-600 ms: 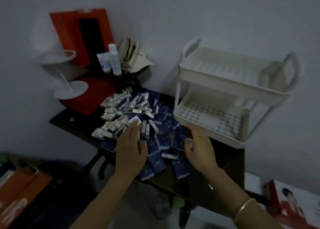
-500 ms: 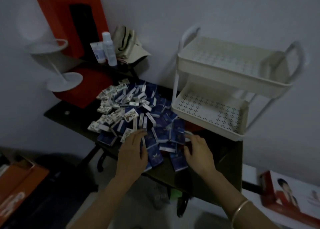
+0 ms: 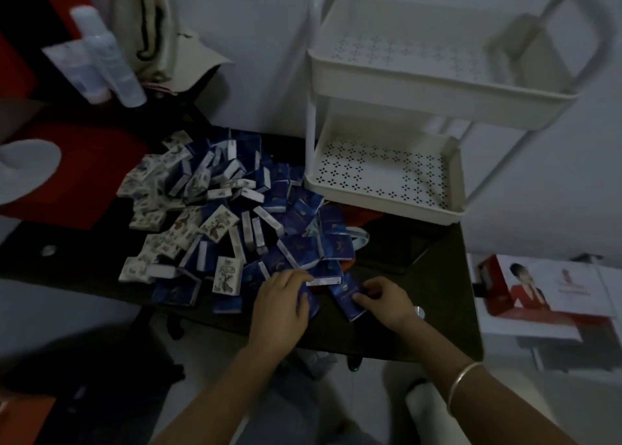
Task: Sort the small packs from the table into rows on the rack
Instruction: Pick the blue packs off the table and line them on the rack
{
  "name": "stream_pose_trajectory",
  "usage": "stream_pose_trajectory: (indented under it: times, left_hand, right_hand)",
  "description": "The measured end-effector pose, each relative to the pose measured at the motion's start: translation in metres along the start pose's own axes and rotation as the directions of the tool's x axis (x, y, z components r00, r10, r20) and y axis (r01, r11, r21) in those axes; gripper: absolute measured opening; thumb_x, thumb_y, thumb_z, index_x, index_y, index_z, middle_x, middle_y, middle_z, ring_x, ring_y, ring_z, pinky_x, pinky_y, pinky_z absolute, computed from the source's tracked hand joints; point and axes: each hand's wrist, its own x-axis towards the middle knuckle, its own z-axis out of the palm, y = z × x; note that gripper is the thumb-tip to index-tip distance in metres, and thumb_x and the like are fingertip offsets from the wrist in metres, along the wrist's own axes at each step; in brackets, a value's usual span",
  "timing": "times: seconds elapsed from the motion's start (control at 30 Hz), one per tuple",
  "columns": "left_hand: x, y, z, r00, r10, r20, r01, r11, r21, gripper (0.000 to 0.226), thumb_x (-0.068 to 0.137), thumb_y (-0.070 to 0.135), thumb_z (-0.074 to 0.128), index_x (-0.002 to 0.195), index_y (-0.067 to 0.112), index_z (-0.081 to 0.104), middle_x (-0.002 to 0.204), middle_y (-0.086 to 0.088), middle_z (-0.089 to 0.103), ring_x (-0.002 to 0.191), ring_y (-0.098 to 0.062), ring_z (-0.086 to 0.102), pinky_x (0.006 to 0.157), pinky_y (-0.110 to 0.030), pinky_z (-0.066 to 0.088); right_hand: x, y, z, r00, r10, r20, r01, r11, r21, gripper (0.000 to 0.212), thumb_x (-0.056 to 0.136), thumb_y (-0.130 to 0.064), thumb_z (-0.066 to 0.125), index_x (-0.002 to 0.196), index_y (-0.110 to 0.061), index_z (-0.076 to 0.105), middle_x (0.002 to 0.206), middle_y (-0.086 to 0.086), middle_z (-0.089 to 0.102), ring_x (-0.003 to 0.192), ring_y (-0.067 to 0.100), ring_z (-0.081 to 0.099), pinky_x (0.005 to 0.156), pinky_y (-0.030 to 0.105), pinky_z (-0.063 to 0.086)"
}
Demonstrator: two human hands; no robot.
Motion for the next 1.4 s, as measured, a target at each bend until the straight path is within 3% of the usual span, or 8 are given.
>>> stream_pose_trajectory:
  times: [0.17, 0.37, 0.5, 0.67, 0.87, 1.1, 1.27, 1.4]
  left_hand:
    - [0.042, -0.009, 0.011, 0.963, 0.240, 0.123, -0.260, 0.947, 0.186, 0.025, 0.083, 0.023, 0.065, 0.109, 0.020, 0.066, 0.108, 0.006, 0.065, 0.102, -0.016, 0.055, 0.090, -0.031, 0.042]
    - [0.064, 0.005, 0.029, 0.894, 0.204, 0.399, -0.396, 0.777, 0.489, 0.043, 0.089, 0.042, 0.057, 0.121, 0.014, 0.056, 0.119, -0.006, 0.060, 0.114, -0.026, 0.045, 0.097, -0.039, 0.033]
    - [0.076, 0.007, 0.035, 0.885, 0.234, 0.401, -0.432, 0.734, 0.524, 0.028, 0.096, 0.024, 0.044, 0.120, 0.013, 0.053, 0.122, -0.008, 0.059, 0.117, -0.027, 0.043, 0.099, -0.040, 0.029]
    - [0.092, 0.019, 0.007, 0.978, 0.188, 0.094, -0.183, 0.981, -0.064, 0.014, 0.086, 0.031, 0.059, 0.098, 0.027, 0.064, 0.085, 0.004, 0.065, 0.085, -0.016, 0.060, 0.073, -0.032, 0.047]
    - [0.137, 0.091, -0.076, 0.953, -0.125, 0.276, 0.300, 0.515, -0.803, 0.016, 0.099, 0.021, 0.049, 0.106, 0.020, 0.063, 0.092, -0.008, 0.068, 0.068, -0.017, 0.069, 0.048, -0.033, 0.057]
    - [0.171, 0.161, -0.134, 0.970, -0.011, 0.243, 0.222, 0.440, -0.870, 0.026, 0.097, 0.016, 0.053, 0.123, 0.015, 0.053, 0.110, -0.006, 0.066, 0.071, -0.015, 0.071, 0.050, -0.028, 0.057]
    - [0.193, 0.188, -0.156, 0.983, 0.083, 0.166, 0.094, 0.549, -0.830, 0.037, 0.090, 0.005, 0.060, 0.120, 0.026, 0.058, 0.109, -0.003, 0.068, 0.079, -0.018, 0.067, 0.064, -0.028, 0.059]
    - [0.220, 0.206, -0.162, 0.995, 0.090, 0.037, -0.026, 0.617, -0.787, 0.047, 0.087, 0.004, 0.064, 0.123, 0.032, 0.057, 0.113, -0.005, 0.065, 0.077, -0.013, 0.064, 0.060, -0.023, 0.055]
  right_hand:
    - [0.000, -0.017, 0.021, 0.994, -0.014, -0.112, -0.013, 0.970, -0.244, 0.069, 0.070, -0.052, 0.074, 0.127, -0.025, 0.046, 0.123, 0.001, 0.046, 0.114, 0.019, 0.046, 0.092, 0.035, 0.046]
    - [0.003, -0.025, 0.027, 0.986, 0.151, -0.076, -0.156, 0.985, -0.070, 0.065, 0.072, -0.037, 0.077, 0.126, -0.021, 0.044, 0.126, 0.003, 0.047, 0.110, 0.019, 0.053, 0.093, 0.036, 0.049]
    - [-0.002, -0.019, 0.014, 0.980, 0.151, -0.133, -0.154, 0.988, -0.009, 0.069, 0.080, -0.021, 0.071, 0.136, -0.022, 0.031, 0.136, 0.006, 0.046, 0.117, 0.021, 0.054, 0.096, 0.036, 0.049]
    - [-0.024, -0.026, -0.050, 0.985, 0.078, -0.155, 0.002, 0.889, 0.458, 0.077, 0.086, -0.012, 0.063, 0.147, -0.031, 0.019, 0.128, 0.001, 0.052, 0.096, 0.008, 0.057, 0.084, 0.028, 0.047]
    - [-0.063, -0.074, -0.143, 0.952, 0.020, -0.304, 0.165, 0.805, 0.569, 0.073, 0.064, -0.052, 0.073, 0.127, -0.030, 0.042, 0.106, -0.014, 0.052, 0.090, 0.003, 0.055, 0.066, 0.021, 0.047]
    - [-0.096, -0.117, -0.229, 0.902, -0.209, -0.379, 0.396, 0.752, 0.527, 0.031, 0.089, -0.028, 0.060, 0.118, -0.017, 0.055, 0.105, 0.006, 0.067, 0.078, 0.017, 0.065, 0.073, 0.029, 0.056]
    - [-0.106, -0.132, -0.283, 0.879, -0.348, -0.326, 0.466, 0.478, 0.745, 0.041, 0.099, -0.029, 0.031, 0.121, -0.003, 0.053, 0.100, 0.023, 0.069, 0.076, 0.028, 0.066, 0.069, 0.035, 0.056]
    - [-0.097, -0.139, -0.313, 0.873, -0.339, -0.350, 0.481, 0.486, 0.729, 0.037, 0.100, -0.029, 0.032, 0.114, -0.007, 0.058, 0.089, 0.021, 0.072, 0.066, 0.028, 0.068, 0.059, 0.032, 0.056]
